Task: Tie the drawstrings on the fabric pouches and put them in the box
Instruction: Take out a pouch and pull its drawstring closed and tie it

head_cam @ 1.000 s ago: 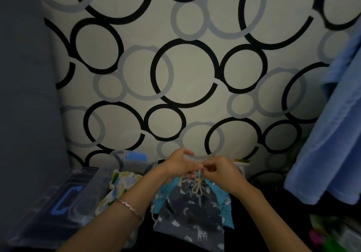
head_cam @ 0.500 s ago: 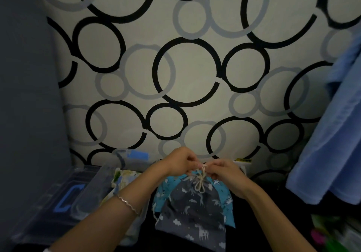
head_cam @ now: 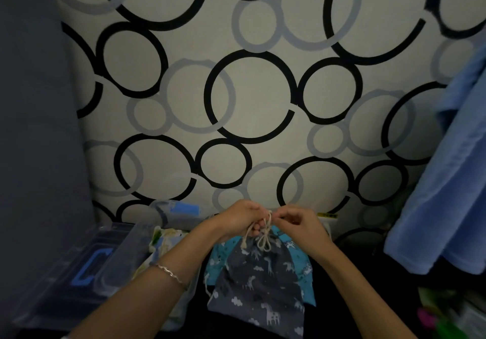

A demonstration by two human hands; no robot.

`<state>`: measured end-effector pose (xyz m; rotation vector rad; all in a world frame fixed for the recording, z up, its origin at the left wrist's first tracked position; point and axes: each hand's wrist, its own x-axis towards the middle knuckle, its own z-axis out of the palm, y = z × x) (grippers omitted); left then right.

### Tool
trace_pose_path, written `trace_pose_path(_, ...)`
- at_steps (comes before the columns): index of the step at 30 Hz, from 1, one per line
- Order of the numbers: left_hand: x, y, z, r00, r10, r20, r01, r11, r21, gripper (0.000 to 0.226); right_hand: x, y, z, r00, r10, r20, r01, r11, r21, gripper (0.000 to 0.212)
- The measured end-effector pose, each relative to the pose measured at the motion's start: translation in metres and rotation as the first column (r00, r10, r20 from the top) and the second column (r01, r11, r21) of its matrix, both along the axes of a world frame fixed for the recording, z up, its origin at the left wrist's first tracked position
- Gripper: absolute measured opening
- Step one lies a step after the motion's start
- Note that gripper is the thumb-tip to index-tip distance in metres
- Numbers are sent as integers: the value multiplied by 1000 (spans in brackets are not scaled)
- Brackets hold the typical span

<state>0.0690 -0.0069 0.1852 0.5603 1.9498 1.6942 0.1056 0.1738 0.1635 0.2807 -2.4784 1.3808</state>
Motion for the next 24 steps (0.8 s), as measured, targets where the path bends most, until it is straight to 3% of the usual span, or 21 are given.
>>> trace_pose_path(6,-4,-1,-1,999,9,-36,-9,1000,-8,20,4,-2,3,1000,-3,19,2,999,51,10)
trace_pose_path(10,-12,-11,-4,991,94,-98,-98,995,-33,10,7,9,1,998,-42,39,41,998,49,16)
trace_pose_path(16,-18,-39,-17,972,199,-126,-206,977,-51,10,14,37,-5,992,-73,102,55,983,176,17)
trace_pose_path(18,-15,-35,-22,968,189,-168,-205,975,-85,17,16,29,-4,995,-49,86,36,988,147,20)
trace_pose_path(21,-9,-22,-34,948,0,-319,-98,952,-291,47,17,16,4,996,-3,86,1,1000,25,17)
trace_pose_path(22,-8,-17,-40,929,-50,-366,-74,945,-318,42,17,13,8,996,-6,85,5,1000,12,15)
trace_pose_path(24,-5,-8,-47,899,-22,-437,-116,951,-287,8,15,12,11,991,-4,137,-2,999,41,12)
